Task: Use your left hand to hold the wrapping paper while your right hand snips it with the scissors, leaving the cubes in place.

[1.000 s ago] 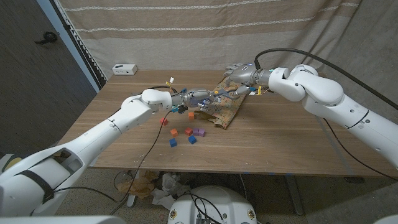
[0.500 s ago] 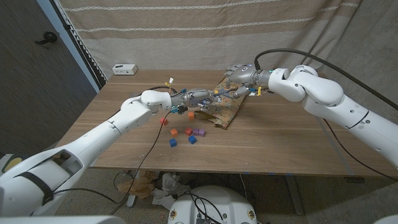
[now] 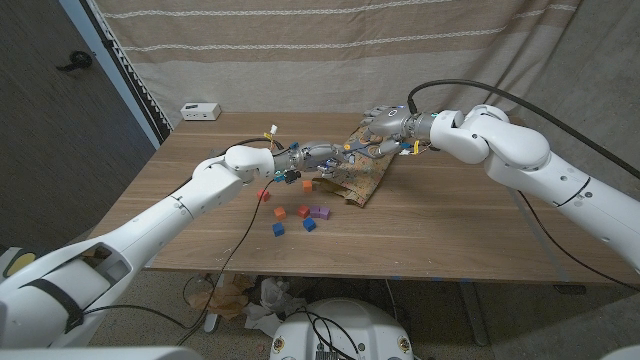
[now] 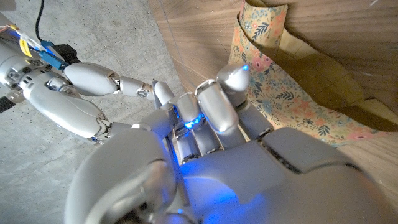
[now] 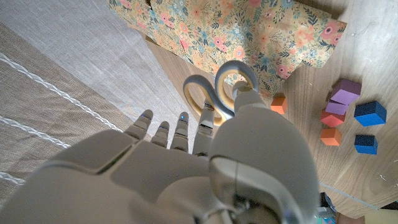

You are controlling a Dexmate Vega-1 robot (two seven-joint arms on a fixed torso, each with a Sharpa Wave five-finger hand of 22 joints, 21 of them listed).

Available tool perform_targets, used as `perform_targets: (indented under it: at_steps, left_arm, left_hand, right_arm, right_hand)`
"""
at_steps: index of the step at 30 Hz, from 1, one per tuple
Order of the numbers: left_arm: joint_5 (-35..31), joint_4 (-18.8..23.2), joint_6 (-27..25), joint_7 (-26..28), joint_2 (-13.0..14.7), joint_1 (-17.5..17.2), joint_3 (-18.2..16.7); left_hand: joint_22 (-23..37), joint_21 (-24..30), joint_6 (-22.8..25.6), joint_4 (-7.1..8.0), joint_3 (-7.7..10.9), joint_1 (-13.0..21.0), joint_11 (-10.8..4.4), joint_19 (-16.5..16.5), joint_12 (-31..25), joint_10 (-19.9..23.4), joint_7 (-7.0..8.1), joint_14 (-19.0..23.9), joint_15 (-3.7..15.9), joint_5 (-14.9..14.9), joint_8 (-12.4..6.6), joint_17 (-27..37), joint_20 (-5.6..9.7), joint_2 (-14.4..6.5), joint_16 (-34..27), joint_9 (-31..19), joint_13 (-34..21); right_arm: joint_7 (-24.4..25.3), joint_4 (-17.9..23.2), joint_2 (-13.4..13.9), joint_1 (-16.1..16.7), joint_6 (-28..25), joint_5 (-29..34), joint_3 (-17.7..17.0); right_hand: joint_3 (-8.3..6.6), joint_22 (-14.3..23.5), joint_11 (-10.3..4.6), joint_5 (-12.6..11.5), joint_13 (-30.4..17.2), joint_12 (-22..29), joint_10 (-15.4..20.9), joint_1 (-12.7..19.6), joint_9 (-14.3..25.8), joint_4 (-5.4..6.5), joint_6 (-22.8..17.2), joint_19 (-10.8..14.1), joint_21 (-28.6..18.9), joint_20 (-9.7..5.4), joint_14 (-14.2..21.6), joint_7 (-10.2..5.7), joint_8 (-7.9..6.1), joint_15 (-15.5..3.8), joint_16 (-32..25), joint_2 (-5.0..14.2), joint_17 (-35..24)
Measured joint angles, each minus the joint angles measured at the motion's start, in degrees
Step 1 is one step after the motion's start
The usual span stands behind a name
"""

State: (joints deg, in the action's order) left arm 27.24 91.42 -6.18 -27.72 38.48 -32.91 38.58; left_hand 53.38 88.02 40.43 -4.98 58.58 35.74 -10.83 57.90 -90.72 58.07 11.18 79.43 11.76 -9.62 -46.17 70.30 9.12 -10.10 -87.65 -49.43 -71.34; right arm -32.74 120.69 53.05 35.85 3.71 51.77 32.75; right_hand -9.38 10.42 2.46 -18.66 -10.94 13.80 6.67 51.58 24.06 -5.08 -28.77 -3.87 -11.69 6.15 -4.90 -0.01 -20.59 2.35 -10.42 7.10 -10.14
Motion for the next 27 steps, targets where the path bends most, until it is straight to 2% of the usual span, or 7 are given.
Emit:
perform_targets:
  at_steps: [4, 8, 14, 20, 23, 27]
  left_arm:
    - [-0.1, -0.1, 0.4, -0.1, 0.0, 0.0, 0.0]
    - [-0.2, -0.2, 0.6, -0.1, 0.0, -0.1, -0.1]
    - [-0.2, -0.2, 0.8, -0.1, -0.1, -0.2, -0.1]
    - [-0.2, -0.5, 1.1, -0.2, -0.2, -0.2, -0.1]
    - [-0.3, -0.8, 1.3, -0.3, -0.4, -0.2, -0.1]
    - [-0.3, -1.1, 1.6, -0.5, -0.5, -0.1, -0.1]
  left_hand:
    - [0.1, 0.0, 0.1, 0.00, 0.00, 0.0, 0.00, 0.0, 0.0, 0.0, 0.11, 0.0, 0.00, 0.0, 0.01, 0.0, 0.00, 0.0, 0.5, -0.1, 0.0]
    - [0.0, 0.0, 0.2, 0.00, 0.00, 0.0, 0.01, 0.0, 0.0, 0.0, 0.20, -0.2, 0.21, 0.0, 0.02, 0.0, 0.00, 0.0, 0.5, -0.1, 0.0]
    - [0.0, 0.0, 0.2, 0.00, 0.00, -0.1, 0.01, 0.0, 0.0, 0.0, 0.19, -0.3, 0.30, 0.0, 0.02, 0.0, 0.00, 0.1, 0.5, -0.1, 0.0]
    - [0.0, 0.0, 0.2, 0.00, 0.00, -0.1, 0.02, 0.0, 0.0, 0.0, 0.19, -0.3, 0.30, 0.0, 0.01, 0.0, 0.00, 0.1, 0.5, -0.2, 0.0]
    - [0.0, 0.0, 0.2, 0.00, 0.00, -0.1, 0.01, 0.0, 0.0, 0.0, 0.19, -0.3, 0.30, 0.0, 0.01, 0.0, 0.00, 0.1, 0.5, -0.2, 0.0]
    - [-0.1, 0.0, 0.2, 0.00, 0.00, -0.1, -0.08, 0.0, 0.0, 0.3, 0.19, -0.3, 0.30, 0.0, 0.01, 0.0, 0.00, 0.1, 0.5, -0.2, 0.0]
  right_arm:
    - [0.1, -0.2, 0.0, 0.0, 0.1, -0.4, 0.0]
    - [0.5, -0.4, 0.0, 0.0, 0.3, -0.7, 0.0]
    - [1.0, -0.7, 0.0, -0.1, 0.6, -1.2, 0.0]
    - [1.4, -1.1, 0.1, -0.2, 0.8, -1.3, 0.0]
    - [1.8, -1.2, 0.1, -0.2, 0.8, -1.4, 0.0]
    - [2.5, -1.5, 0.1, -0.2, 0.9, -1.3, -0.1]
  right_hand:
    - [0.31, 0.0, -0.21, 0.0, 0.0, 0.0, 0.2, -0.2, 0.0, 0.18, 0.0, 0.2, 0.0, -0.21, 0.0, 0.02, 0.00, 0.00, 0.0, -0.23, 0.0]
    - [0.93, 0.0, -0.44, -0.2, 0.0, 0.4, 0.9, -0.8, 0.3, 0.18, -1.5, 0.4, 0.0, -0.01, 0.4, -0.11, -0.62, -0.41, 0.0, -0.78, 0.0]
    - [1.00, 0.0, -0.74, -0.6, 0.0, 0.4, 1.3, -0.8, 0.3, 0.12, -2.5, 0.7, 0.0, -0.32, 1.0, -0.40, -1.06, -0.40, 0.0, -0.85, 0.0]
    - [1.24, 0.0, -2.07, -1.1, 0.0, 0.6, 1.6, -0.8, 0.5, -0.12, -2.8, 0.9, 0.0, -0.18, 1.3, -1.25, -1.06, -0.69, 0.0, -0.85, 0.0]
    - [1.44, 0.0, -2.39, -1.3, 0.0, 0.6, 1.9, -0.8, 0.8, -0.33, -3.7, 1.3, 0.0, -0.24, 1.8, -1.80, -1.50, -1.14, 0.0, -0.85, 0.0]
    - [1.91, 0.0, -3.39, -2.1, 0.0, 1.0, 3.0, -0.8, 1.4, -0.79, -6.4, 2.2, 0.0, -0.52, 2.8, -2.03, -3.08, -1.74, -0.4, -0.86, 0.0]
